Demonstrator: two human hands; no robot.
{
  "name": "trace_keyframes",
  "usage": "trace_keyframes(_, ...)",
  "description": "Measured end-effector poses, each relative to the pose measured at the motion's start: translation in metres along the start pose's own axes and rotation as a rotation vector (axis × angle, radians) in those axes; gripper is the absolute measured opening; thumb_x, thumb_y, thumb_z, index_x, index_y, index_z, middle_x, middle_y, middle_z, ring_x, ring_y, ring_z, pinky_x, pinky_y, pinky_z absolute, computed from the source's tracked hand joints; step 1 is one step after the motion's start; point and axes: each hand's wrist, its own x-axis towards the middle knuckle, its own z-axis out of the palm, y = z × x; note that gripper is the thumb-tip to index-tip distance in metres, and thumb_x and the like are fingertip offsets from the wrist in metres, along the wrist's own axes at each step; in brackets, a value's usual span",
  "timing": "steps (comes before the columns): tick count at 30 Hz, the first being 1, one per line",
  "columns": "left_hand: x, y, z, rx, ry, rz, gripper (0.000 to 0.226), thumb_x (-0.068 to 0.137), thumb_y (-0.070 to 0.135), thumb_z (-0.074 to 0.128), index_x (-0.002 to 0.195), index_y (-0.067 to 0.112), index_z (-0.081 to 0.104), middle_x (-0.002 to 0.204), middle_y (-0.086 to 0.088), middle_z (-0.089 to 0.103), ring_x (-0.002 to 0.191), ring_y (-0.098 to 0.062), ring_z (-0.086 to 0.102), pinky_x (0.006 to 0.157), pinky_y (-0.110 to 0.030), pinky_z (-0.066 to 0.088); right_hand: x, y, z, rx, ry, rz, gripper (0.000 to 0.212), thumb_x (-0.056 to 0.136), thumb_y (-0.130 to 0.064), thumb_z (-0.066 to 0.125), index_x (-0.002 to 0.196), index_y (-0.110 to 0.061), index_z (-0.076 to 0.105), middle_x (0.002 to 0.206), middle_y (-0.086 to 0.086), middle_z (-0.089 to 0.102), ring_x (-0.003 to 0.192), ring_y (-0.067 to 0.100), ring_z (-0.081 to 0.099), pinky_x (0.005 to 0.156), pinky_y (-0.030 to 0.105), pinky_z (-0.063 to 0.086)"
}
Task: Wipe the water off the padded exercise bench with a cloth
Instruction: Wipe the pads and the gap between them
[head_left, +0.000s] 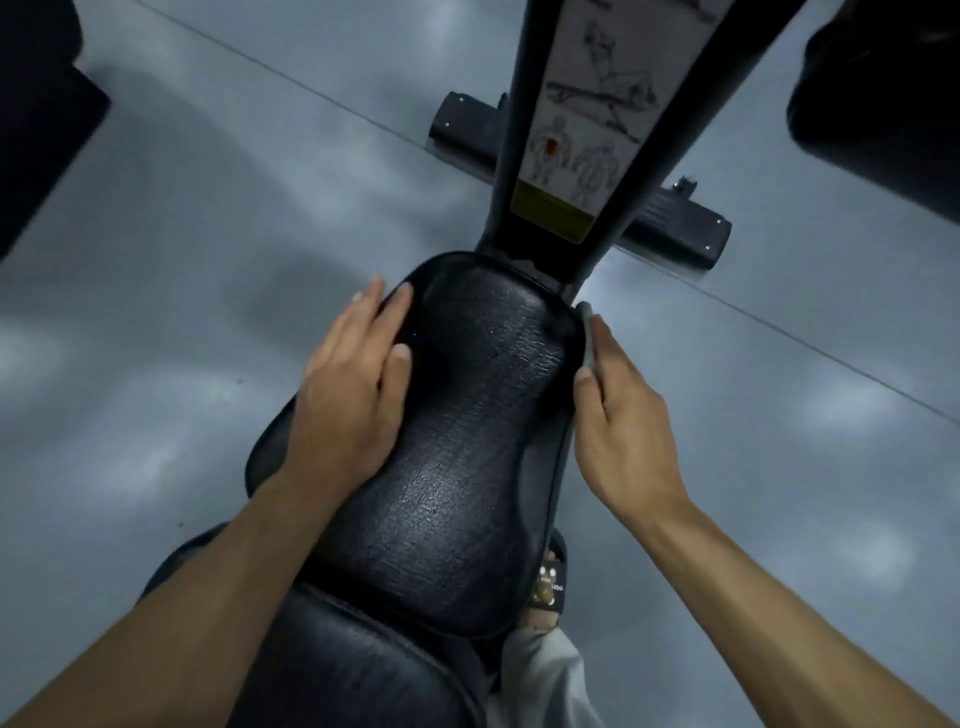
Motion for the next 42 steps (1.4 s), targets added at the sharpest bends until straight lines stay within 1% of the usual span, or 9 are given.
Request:
trace_keyframes(7,0.003,0.039,0.022,0.226,-0.059,0.219,0.056,0.107,0.035,0.041,0.160,0.019,0.033,0.170,-0.007,0.018,0.158,-0.033,0.010,0.123,-0.056,0.024,0.011,-0.008,0.007,0.375,0.048,0.189,0.056,0.104,-0.015,0.041,0.152,-0.043,0.042,0.138,-0.026,0.054,0.103,-0.020,0.052,0.089,-0.002,0.035)
trace_keyframes(11,0.001,0.037,0.033,0.343,-0.017,0.242,0.057,0.107,0.033,0.038,0.160,0.012,0.030,0.169,-0.015,0.019,0.157,-0.039,0.012,0.121,-0.059,0.023,-0.063,0.020,0.032,0.636,0.031,0.426,0.061,0.094,-0.030,0.050,0.150,-0.052,0.039,0.139,-0.020,0.056,0.125,-0.001,0.052,0.117,0.034,0.039)
trace_keyframes(18,-0.002,0.041,0.038,0.381,-0.017,0.213,0.060,0.107,0.035,0.028,0.162,0.013,0.022,0.171,-0.013,0.011,0.158,-0.035,0.005,0.124,-0.056,0.016,-0.023,0.007,0.036,0.759,0.056,0.493,0.060,0.092,-0.018,0.046,0.127,-0.066,0.053,0.114,-0.017,0.072,0.110,0.011,0.067,0.099,0.039,0.052)
trace_keyframes(21,-0.002,0.043,0.039,0.376,-0.023,0.197,0.060,0.106,0.034,0.031,0.163,0.015,0.021,0.171,-0.011,0.009,0.158,-0.033,0.003,0.124,-0.056,0.015,-0.003,-0.004,0.025,0.773,0.114,0.374,0.056,0.100,-0.010,0.040,0.132,-0.054,0.055,0.120,-0.046,0.056,0.117,-0.018,0.051,0.102,0.016,0.040)
trace_keyframes(24,-0.002,0.044,0.040,0.369,-0.023,0.192,0.063,0.104,0.032,0.032,0.163,0.016,0.019,0.172,-0.011,0.007,0.159,-0.032,0.001,0.125,-0.055,0.012,-0.053,0.005,0.032,0.731,0.045,0.389,0.068,0.103,-0.011,0.039,0.156,-0.051,0.023,0.154,-0.040,0.030,0.141,-0.015,0.029,0.116,0.016,0.029)
trace_keyframes(29,-0.001,0.043,0.041,0.370,-0.017,0.178,0.064,0.102,0.033,0.031,0.163,0.017,0.019,0.172,-0.010,0.008,0.158,-0.033,0.002,0.124,-0.058,0.015,-0.103,0.011,0.043,0.764,-0.027,0.550,0.066,0.103,-0.015,0.044,0.143,-0.064,0.025,0.132,-0.058,0.035,0.139,-0.013,0.032,0.103,-0.004,0.025)
trace_keyframes(34,-0.002,0.041,0.042,0.370,0.004,0.200,0.063,0.103,0.034,0.030,0.163,0.017,0.019,0.172,-0.011,0.009,0.158,-0.033,0.004,0.122,-0.059,0.018,-0.003,-0.013,0.028,0.630,0.133,0.273,0.061,0.098,-0.017,0.036,0.157,-0.031,0.031,0.160,-0.011,0.038,0.147,0.007,0.033,0.116,0.041,0.037)
trace_keyframes(39,-0.002,0.040,0.042,0.377,0.021,0.224,0.063,0.103,0.033,0.031,0.163,0.015,0.020,0.171,-0.012,0.010,0.158,-0.034,0.005,0.122,-0.059,0.019,-0.037,0.000,0.042,0.496,0.147,0.168,0.070,0.100,-0.015,0.036,0.164,-0.029,0.011,0.170,-0.018,0.006,0.153,-0.006,0.006,0.113,0.003,0.019)
trace_keyframes(42,-0.001,0.039,0.044,0.381,0.038,0.233,0.062,0.104,0.036,0.027,0.163,0.016,0.021,0.171,-0.012,0.013,0.158,-0.034,0.007,0.122,-0.059,0.019,-0.115,0.024,0.063,0.543,0.059,0.261,0.076,0.099,-0.015,0.042,0.162,-0.040,0.008,0.168,-0.025,0.009,0.151,-0.008,0.012,0.115,0.007,0.021)
